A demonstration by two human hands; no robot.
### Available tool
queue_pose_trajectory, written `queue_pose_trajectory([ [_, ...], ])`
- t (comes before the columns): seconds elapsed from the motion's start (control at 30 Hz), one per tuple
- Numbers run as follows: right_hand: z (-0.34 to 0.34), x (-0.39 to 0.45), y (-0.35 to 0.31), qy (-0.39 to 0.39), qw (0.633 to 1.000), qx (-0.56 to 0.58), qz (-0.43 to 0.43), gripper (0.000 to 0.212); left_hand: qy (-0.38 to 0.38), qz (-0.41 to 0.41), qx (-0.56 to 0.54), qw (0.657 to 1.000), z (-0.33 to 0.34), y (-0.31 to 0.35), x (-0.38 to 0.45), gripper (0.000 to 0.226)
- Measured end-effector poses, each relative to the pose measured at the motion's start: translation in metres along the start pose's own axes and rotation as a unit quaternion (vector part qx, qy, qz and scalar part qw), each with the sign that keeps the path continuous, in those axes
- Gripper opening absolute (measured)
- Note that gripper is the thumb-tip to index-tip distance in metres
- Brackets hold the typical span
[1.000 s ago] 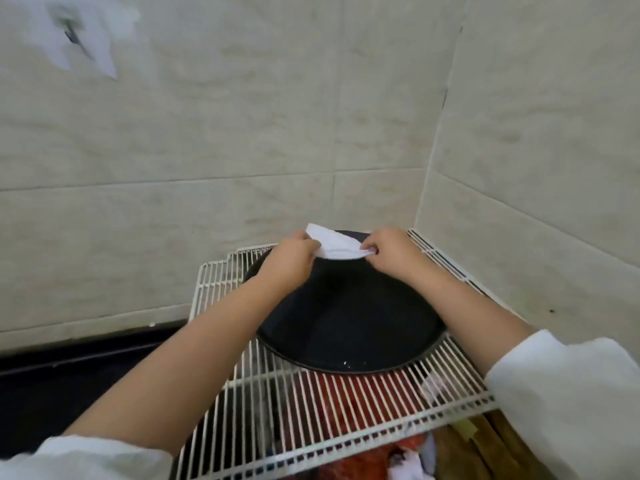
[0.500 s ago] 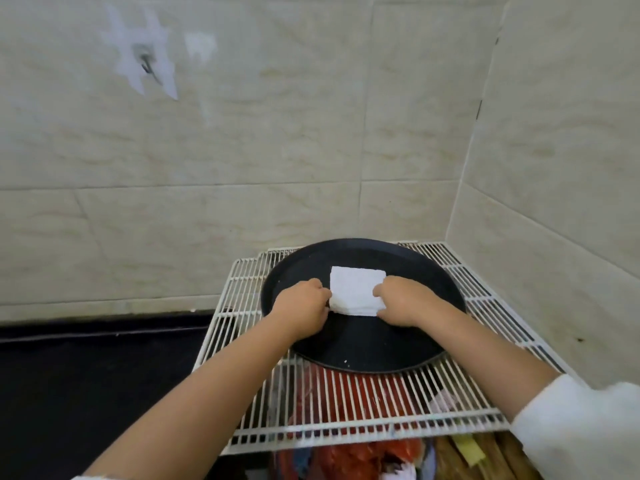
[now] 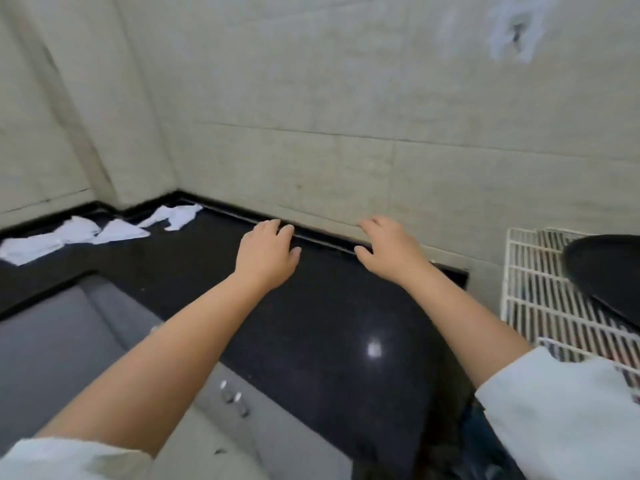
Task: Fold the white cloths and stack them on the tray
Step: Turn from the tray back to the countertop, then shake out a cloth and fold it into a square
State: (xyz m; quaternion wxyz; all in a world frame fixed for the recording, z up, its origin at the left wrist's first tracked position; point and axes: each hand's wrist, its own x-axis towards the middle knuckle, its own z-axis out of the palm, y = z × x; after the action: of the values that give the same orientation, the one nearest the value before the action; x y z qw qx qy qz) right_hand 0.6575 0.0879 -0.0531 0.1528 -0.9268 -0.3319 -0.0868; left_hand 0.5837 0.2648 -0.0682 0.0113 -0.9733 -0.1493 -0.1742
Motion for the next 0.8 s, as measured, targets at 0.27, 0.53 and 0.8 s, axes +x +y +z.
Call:
queue_pose_trajectory([
  [0.27,0.107,0.087,-0.208,-0.061,0.982,0.018,-0.177,0.049,-0.037,-0.185,0.056,0.98,0.001,-0.216,-0.053,0.043],
  [0.53,0.202,0.226,-0.354,-0.107,0.965,0.042,-0.235,0.05,-0.071,-0.295,0.09,0.949,0.022,-0.403,-0.009,0.042],
  [0.8,0.26,0.371,-0.462,-0.122,0.955,0.05,-0.264,0.045,-0.1,-0.328,0.104,0.934,0.038,-0.558,0.064,0.043],
])
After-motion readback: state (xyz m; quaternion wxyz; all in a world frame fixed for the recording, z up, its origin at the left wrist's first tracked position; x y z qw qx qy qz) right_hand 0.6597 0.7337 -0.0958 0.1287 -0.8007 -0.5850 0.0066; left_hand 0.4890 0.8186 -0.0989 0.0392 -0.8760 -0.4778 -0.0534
